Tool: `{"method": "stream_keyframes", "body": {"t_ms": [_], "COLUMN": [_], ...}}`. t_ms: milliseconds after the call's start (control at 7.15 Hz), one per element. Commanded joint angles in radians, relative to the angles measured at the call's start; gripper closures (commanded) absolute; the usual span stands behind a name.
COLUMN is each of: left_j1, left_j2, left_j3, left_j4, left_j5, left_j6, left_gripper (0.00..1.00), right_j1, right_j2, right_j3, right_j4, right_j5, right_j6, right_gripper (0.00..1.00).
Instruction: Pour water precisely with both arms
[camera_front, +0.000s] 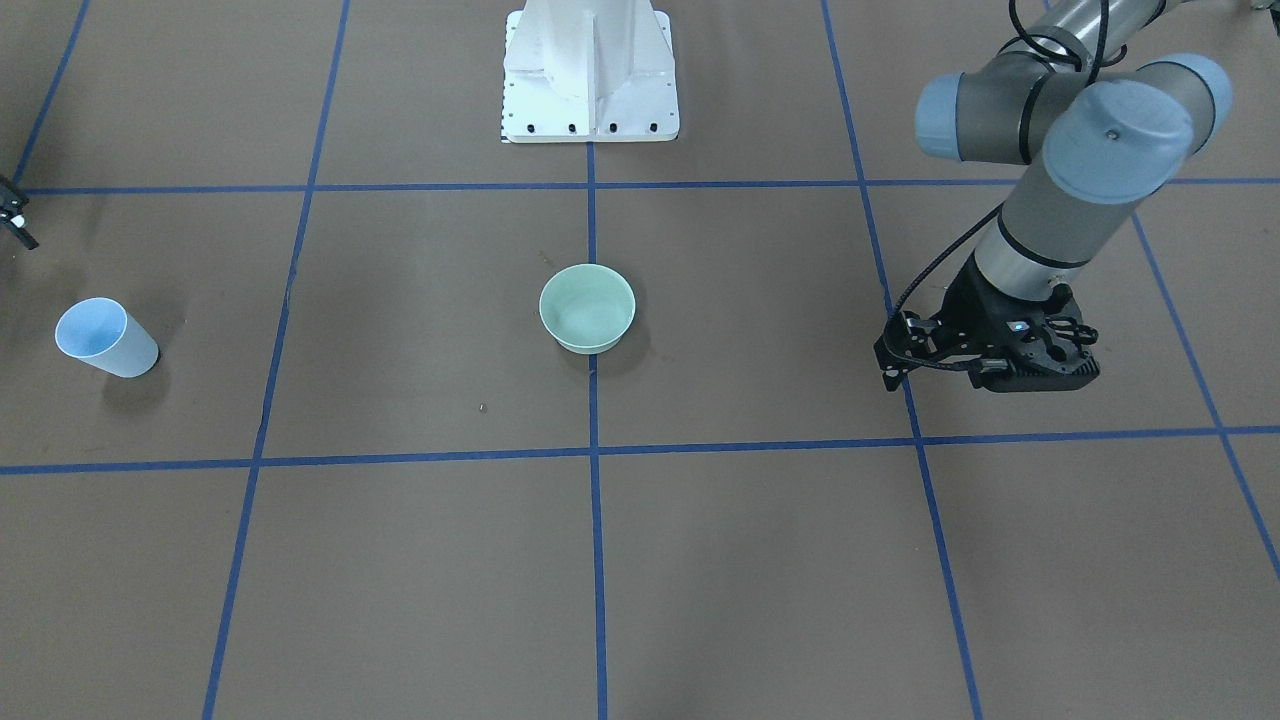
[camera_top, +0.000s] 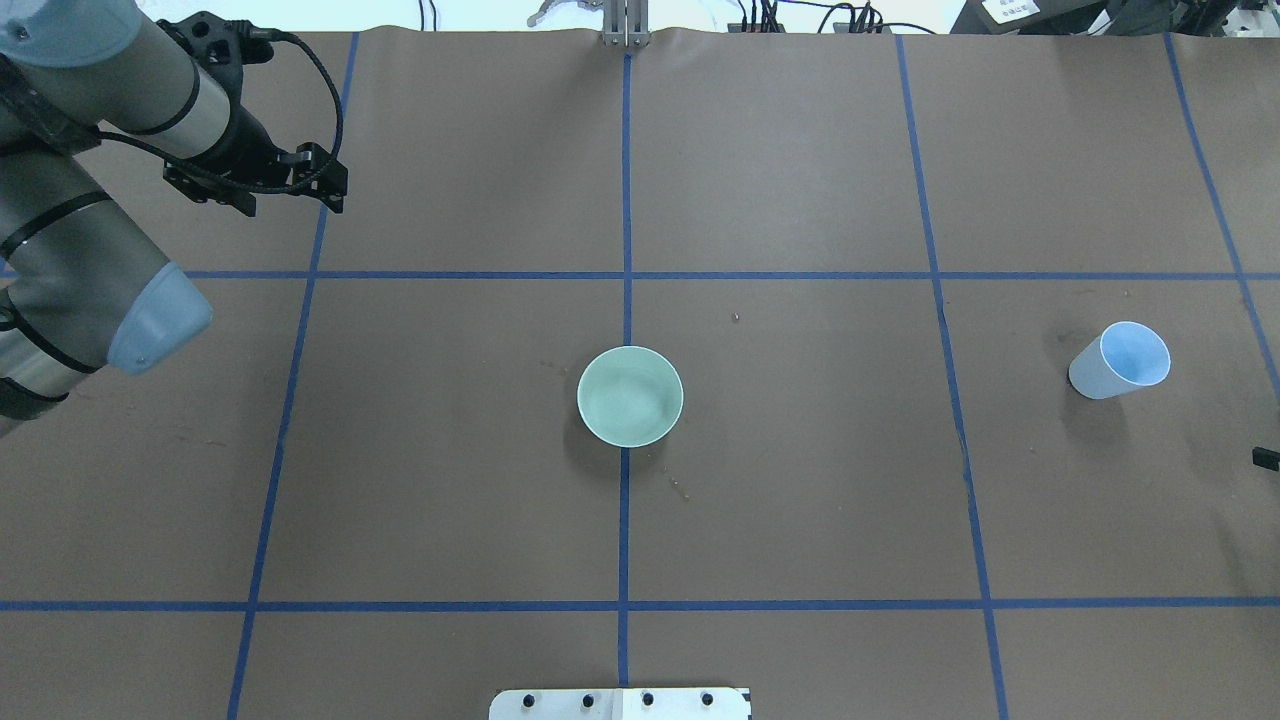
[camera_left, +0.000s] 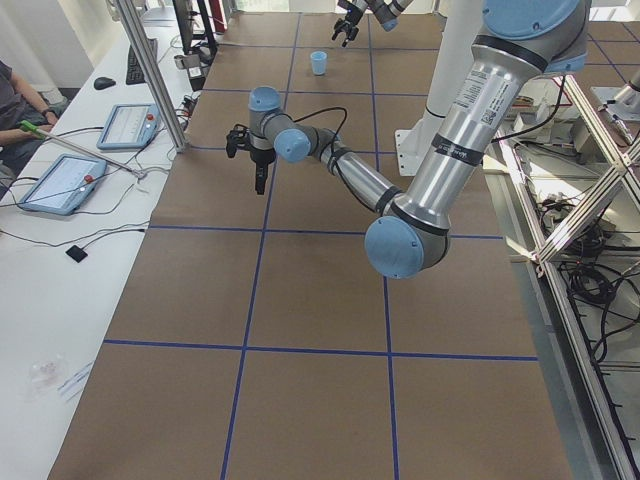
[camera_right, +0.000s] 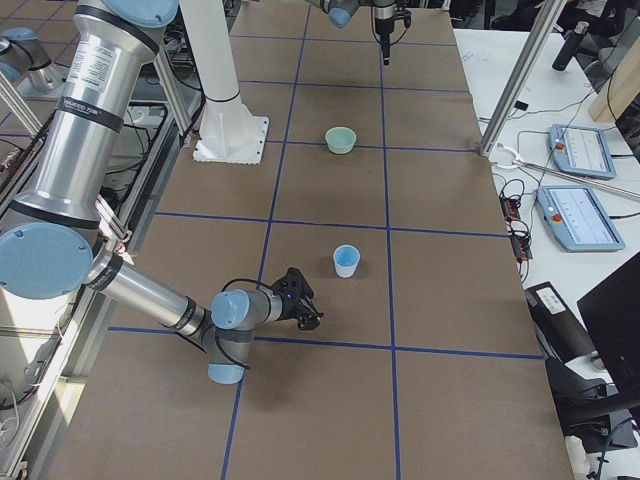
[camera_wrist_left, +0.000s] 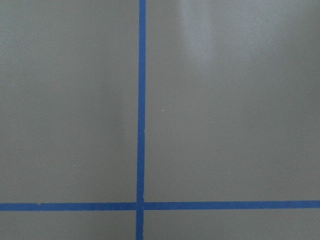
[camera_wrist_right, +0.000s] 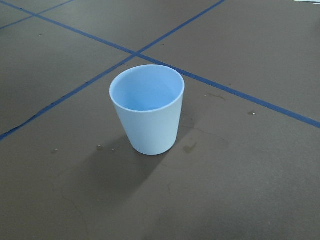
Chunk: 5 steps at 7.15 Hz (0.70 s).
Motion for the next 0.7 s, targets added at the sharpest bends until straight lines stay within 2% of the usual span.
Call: {"method": "stream_keyframes", "body": {"t_ms": [0,280,559], "left_j1": [0.094,0.269,0.360], "left_j2": [-0.033,-0.153,-0.185], "left_j3": [-0.039,-0.035,-0.003], "left_j4": [0.001,0.062,0.084], "left_j5": [0.003,0.067,0.096], "left_j6": [-0.167,-0.306,-0.303], "left_gripper": [0.00,0.01,0.01], "right_j1": [0.263,0.340,0.409], "right_j2": [0.115,0.193,0.248], "right_j3": [0.004,0.005,0.048], "right_j4": [-0.236,-0.445,-0.687], "right_j5": [0.256,0.292,0.345], "right_j6": [-0.012,-0.036,-0.154], "right_gripper": [0.01,0.01,0.01]}}
